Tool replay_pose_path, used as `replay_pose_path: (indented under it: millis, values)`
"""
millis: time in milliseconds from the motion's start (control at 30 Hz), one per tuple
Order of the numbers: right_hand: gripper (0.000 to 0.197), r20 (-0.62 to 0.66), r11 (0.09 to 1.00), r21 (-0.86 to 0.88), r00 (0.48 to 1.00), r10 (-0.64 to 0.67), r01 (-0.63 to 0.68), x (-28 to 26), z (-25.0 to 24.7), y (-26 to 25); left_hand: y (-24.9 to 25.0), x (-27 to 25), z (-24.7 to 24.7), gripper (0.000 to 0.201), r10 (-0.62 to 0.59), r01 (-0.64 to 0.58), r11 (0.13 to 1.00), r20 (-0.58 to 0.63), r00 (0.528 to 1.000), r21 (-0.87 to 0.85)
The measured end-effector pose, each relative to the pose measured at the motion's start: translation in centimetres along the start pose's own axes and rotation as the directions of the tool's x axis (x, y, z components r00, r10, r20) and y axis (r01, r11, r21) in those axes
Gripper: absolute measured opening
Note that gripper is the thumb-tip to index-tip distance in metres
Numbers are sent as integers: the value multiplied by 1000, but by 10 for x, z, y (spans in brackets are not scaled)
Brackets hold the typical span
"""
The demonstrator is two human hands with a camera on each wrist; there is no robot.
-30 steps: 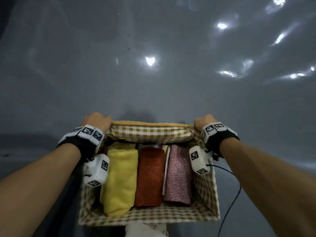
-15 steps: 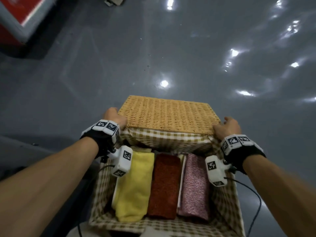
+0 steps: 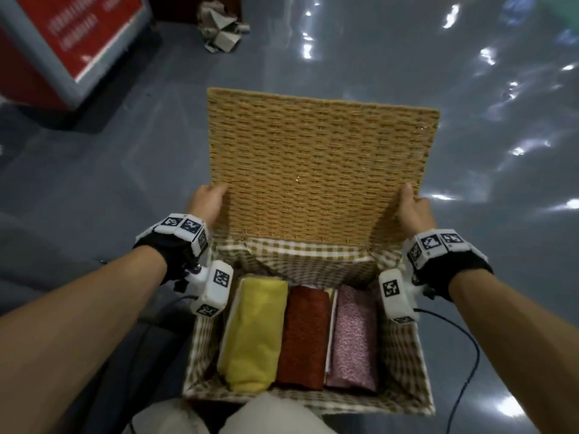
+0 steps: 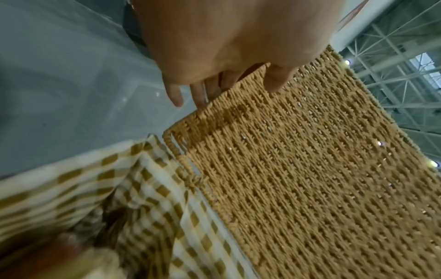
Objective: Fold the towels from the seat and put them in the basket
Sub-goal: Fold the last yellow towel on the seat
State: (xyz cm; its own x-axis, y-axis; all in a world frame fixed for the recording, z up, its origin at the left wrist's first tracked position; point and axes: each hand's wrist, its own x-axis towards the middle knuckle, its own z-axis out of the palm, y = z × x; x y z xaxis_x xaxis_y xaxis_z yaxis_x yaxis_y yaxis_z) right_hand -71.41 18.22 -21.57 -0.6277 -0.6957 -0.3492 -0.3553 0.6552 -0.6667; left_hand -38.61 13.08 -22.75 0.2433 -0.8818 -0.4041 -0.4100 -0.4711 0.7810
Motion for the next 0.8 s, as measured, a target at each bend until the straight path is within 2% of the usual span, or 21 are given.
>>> replay_pose_path:
  millis: [67,167,233,300,367,433,500,567,633,700,800]
  values:
    - [74,-17,997,11,997,-74,75,-17,-8,6,-7,-14,-8,62,-5,5,1000,-33,999,2]
    - [70,-59,972,154,983,-172,179,-38,-20,15,-23,-34,-15,66,-55,39,967,-57,997,-251]
    - [73,-84,946,270,983,-164,181,-47,-27,17,-25,-51,-21,59,-35,38,906,16,999,-422]
    - [75,-113,921,366,989,-97,132,-59,-35,22,-26,-68,-29,62,-4,38,853,66,998,-520]
    - [66,-40,842,539,999,-21,40,-82,-44,31,-29,-87,-41,71,39,52,804,141,989,-592]
    - [70,117,721,689,993,-11,-73,-102,-54,48,-33,-106,-53,72,79,86,772,229,970,-630]
    - [75,220,619,771,975,-41,-148,-115,-65,67,-36,-123,-63,56,72,150,728,292,954,-669]
    - [66,270,581,792,961,-56,-188,-123,-76,85,-42,-137,-69,30,47,231,681,356,933,-695]
    - [41,327,574,788,941,-86,-221,-127,-82,104,-54,-148,-69,25,68,252,705,417,906,-663]
    - [23,368,599,768,922,-124,-226,-129,-84,125,-69,-153,-65,19,87,218,773,440,894,-596]
    - [26,418,704,685,893,-169,-187,-132,-87,151,-87,-154,-61,28,91,133,867,415,905,-480]
